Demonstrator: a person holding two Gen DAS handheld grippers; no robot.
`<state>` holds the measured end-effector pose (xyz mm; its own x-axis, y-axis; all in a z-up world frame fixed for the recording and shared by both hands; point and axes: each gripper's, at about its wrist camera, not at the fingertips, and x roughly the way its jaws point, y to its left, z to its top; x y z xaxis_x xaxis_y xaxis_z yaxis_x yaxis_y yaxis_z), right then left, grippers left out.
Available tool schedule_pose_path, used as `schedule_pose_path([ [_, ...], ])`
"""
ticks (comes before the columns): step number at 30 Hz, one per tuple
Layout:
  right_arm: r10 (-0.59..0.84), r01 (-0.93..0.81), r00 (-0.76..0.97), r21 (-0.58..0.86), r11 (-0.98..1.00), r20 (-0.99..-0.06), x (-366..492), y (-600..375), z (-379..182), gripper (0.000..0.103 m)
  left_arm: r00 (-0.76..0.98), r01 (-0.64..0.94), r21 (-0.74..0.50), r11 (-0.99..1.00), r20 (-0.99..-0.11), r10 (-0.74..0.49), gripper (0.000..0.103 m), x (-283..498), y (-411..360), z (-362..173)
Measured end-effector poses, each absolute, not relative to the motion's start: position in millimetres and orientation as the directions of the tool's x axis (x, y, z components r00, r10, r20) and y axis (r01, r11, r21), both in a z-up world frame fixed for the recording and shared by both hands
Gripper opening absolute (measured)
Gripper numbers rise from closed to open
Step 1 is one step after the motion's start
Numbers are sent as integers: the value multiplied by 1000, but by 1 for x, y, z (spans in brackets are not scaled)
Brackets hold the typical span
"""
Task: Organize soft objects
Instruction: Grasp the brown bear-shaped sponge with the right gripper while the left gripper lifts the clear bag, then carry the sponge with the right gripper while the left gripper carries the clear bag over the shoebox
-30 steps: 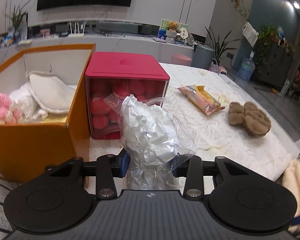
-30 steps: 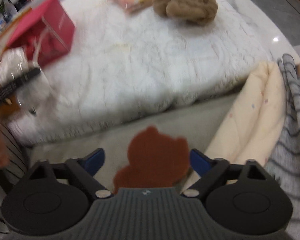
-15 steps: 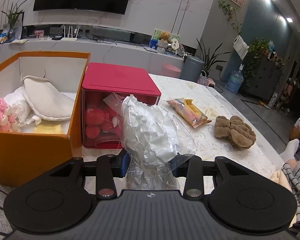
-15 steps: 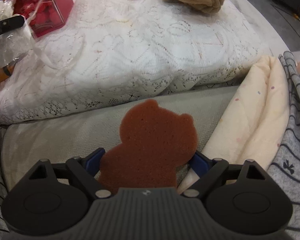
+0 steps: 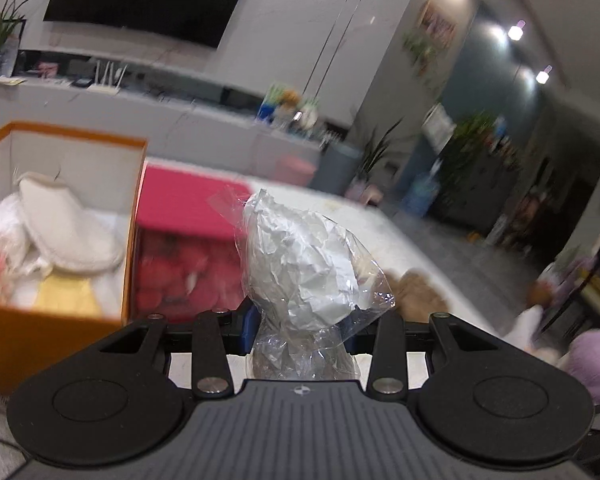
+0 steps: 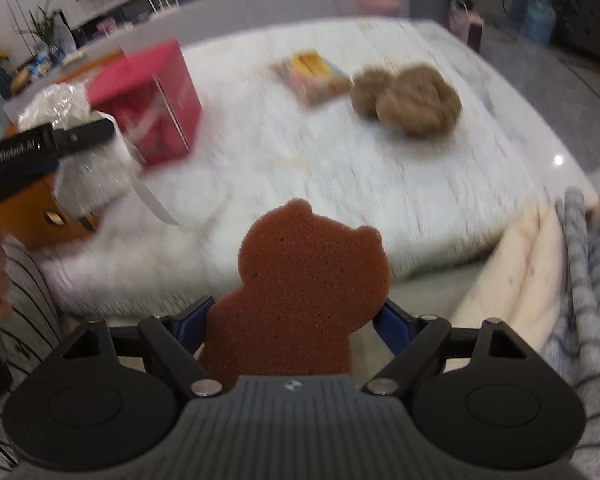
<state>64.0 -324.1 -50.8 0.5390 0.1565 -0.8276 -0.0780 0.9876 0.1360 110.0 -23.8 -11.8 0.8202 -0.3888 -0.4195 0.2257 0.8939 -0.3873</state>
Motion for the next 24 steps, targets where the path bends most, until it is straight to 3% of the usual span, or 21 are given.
schedule_pose_path([
  [7, 221, -127, 653, 182, 975, -724, 76, -298, -11, 83, 842, 269, -388, 882, -350, -410, 45, 110, -2, 18],
  [17, 354, -285, 715, 211, 935, -603, 104, -234, 31, 84, 918, 150, -355, 923, -297, -263, 45, 112, 61, 59],
  [24, 415, -370, 756, 193, 909, -506, 132, -185, 72, 84, 961, 96, -452, 887, -189, -200, 45, 97, 126, 81],
])
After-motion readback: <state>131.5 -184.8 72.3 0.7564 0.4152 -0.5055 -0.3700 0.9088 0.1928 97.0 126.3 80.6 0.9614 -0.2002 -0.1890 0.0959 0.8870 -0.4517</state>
